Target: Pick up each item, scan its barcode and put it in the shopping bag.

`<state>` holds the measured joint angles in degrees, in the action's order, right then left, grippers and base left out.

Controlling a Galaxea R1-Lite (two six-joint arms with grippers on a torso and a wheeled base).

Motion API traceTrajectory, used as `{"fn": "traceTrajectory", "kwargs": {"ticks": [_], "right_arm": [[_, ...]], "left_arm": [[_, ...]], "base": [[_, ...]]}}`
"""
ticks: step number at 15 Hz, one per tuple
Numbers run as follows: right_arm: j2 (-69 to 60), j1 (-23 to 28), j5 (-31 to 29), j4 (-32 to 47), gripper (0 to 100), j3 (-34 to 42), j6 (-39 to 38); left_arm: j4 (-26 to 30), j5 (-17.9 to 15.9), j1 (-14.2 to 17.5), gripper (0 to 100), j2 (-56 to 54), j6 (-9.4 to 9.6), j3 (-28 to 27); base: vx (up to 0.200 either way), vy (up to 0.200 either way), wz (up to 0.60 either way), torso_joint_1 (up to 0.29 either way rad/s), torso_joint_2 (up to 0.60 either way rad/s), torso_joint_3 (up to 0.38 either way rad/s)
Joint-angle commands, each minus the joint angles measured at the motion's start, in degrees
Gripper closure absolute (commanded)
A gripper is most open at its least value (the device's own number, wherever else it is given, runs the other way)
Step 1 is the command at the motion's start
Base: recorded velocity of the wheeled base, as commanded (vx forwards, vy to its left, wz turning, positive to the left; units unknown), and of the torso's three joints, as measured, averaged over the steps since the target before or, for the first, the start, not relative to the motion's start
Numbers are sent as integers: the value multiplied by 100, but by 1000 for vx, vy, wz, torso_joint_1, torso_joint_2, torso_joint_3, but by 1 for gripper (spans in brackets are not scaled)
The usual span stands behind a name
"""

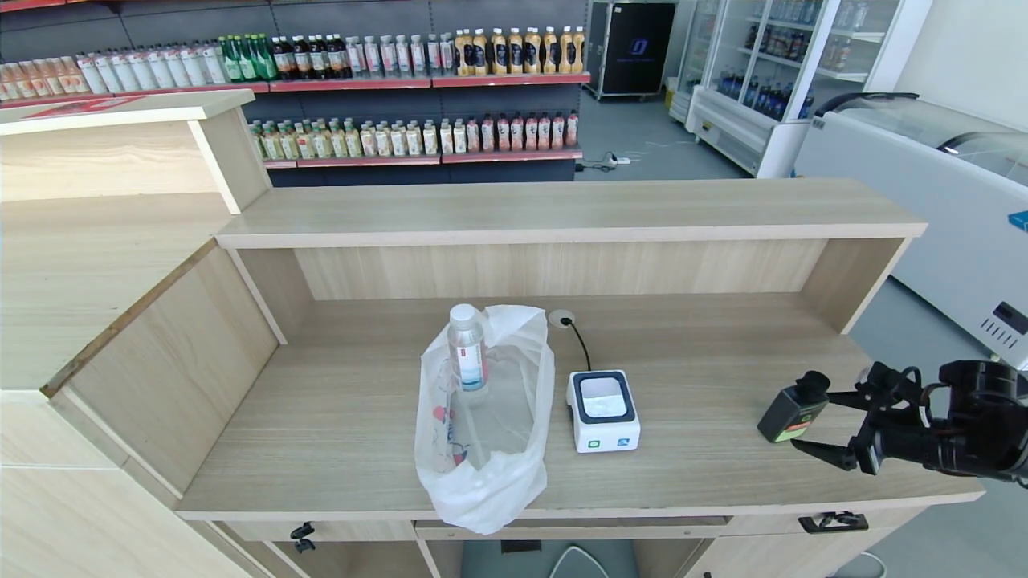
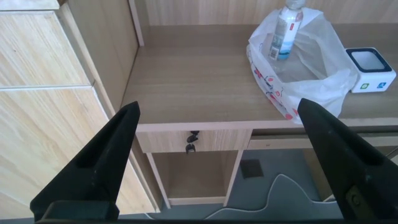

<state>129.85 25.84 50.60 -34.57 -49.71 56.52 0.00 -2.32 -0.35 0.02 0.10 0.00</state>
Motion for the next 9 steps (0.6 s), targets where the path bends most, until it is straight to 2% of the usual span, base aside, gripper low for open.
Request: {"fn": "traceTrajectory", "kwargs": {"ticks": [1,9], "right_arm": [[58,-36,2,-32,0,-12,0],[427,-493,-7,-102,0,-434,-53]], "left_arm": [[0,3,0,0,6,-1,0],[0,3,0,0,6,-1,0]], "base": [[0,0,0,0,0,0],[0,0,0,0,0,0]]}}
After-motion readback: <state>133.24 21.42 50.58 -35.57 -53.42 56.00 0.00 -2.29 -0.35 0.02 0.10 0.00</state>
